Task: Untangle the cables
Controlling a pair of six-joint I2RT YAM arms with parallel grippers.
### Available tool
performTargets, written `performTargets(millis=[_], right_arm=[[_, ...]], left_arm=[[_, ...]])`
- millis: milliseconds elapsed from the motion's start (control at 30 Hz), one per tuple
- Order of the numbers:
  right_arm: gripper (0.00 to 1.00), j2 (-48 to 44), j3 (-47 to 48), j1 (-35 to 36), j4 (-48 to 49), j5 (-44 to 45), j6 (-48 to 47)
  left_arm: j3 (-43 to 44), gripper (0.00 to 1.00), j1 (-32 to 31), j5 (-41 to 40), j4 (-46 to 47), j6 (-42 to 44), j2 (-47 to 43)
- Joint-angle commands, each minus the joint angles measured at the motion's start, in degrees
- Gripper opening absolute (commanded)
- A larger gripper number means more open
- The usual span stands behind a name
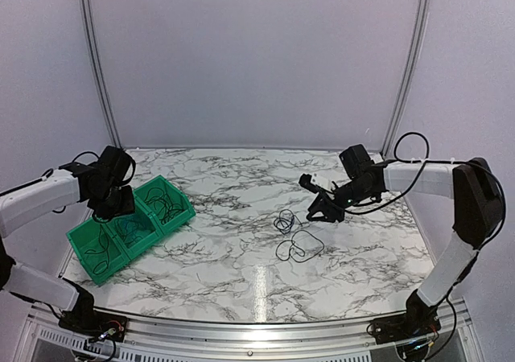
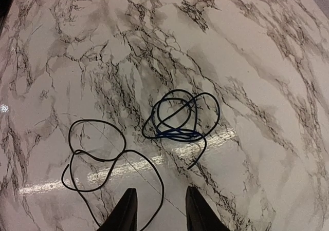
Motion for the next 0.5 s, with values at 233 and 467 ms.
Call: performTargets(millis=[233, 467], right_arm=[[0.35, 12.19, 17.66, 1.68, -7.7, -2.32, 6.92], [0.36, 24.36, 33.55, 3.6, -19.38, -1.06, 6.01]], left_arm=[[-1.28, 0.55, -4.87, -1.01, 11.28, 8.06, -13.34], [-12.57, 0.85, -16.85, 1.81, 40.57, 24.63, -16.16]])
